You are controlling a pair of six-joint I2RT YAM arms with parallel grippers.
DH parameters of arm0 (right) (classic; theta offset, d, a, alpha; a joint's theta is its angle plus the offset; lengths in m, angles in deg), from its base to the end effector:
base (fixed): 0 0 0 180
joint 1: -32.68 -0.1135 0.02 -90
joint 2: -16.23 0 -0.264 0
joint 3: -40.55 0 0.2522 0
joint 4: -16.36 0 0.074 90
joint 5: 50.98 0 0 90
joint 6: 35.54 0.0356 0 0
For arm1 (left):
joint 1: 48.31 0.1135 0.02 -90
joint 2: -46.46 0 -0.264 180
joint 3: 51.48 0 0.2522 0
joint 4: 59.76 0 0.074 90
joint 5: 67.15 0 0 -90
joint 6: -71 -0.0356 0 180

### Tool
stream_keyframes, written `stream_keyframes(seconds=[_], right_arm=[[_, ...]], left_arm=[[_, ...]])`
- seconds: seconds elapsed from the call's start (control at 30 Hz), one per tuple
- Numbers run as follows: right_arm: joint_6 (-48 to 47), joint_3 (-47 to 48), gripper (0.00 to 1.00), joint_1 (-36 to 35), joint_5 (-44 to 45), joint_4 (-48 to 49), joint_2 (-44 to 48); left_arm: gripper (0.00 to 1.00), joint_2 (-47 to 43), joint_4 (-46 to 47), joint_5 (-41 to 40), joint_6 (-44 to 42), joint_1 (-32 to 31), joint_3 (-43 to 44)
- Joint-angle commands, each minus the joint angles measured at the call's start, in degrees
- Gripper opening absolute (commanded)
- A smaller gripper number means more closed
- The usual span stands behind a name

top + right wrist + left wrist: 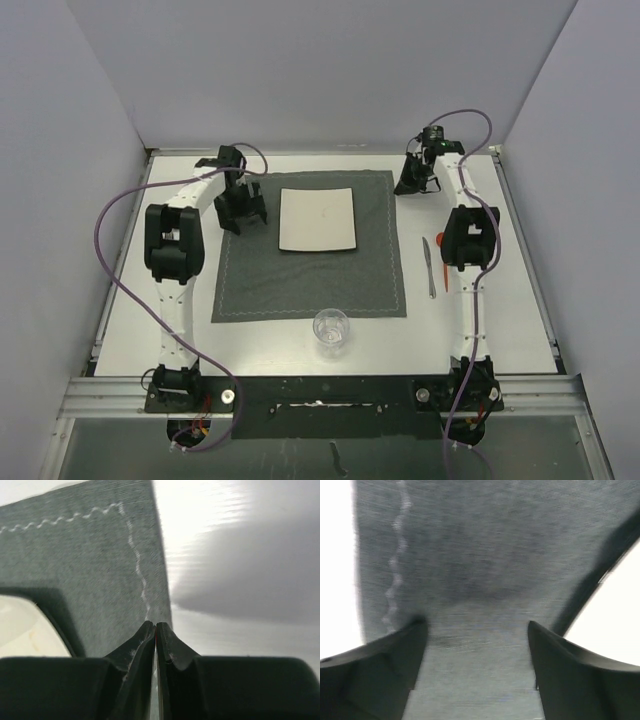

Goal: Set the dinner table for one person
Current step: Adjust the napkin at the center of the board.

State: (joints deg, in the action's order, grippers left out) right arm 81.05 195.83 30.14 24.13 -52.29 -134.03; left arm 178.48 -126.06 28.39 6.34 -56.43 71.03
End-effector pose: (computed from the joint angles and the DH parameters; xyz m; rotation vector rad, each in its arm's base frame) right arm 0.5477 0.0335 0.1694 0.4848 2.6752 0.5038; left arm 0.4671 -0.0701 0.1619 -0.4201 2.8923 -0.2401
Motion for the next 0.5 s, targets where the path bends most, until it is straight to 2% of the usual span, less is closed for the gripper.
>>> stream_keyframes(seconds=[0.0, 0.23, 0.3, 0.37, 0.47], right_arm=[[-3.08, -0.50, 0.09, -2.46, -3.20, 1.25, 12.95], [-4.39, -13.90, 0.09, -6.55, 2.93, -1.74, 27.88], [-3.60, -21.54, 0.08, -7.72, 5.72, -1.52, 33.12], [-1.21, -30.89, 0.02, -8.64, 7.47, 0.79, 38.77], [2.07, -44.03, 0.00, -10.05, 9.36, 4.30, 47.01]], left_arm=[[0.97, -1.72, -4.75, -0.05, -3.06, -0.56, 1.05], [0.98, -9.50, -3.19, -1.26, -3.48, -2.22, 2.19], [0.98, -12.44, -2.07, -1.46, -3.59, -2.25, 1.09], [0.98, -16.07, 1.58, -0.44, -4.11, -2.34, -1.90], [0.98, -20.26, 6.62, 4.11, -5.42, -2.25, -7.02]])
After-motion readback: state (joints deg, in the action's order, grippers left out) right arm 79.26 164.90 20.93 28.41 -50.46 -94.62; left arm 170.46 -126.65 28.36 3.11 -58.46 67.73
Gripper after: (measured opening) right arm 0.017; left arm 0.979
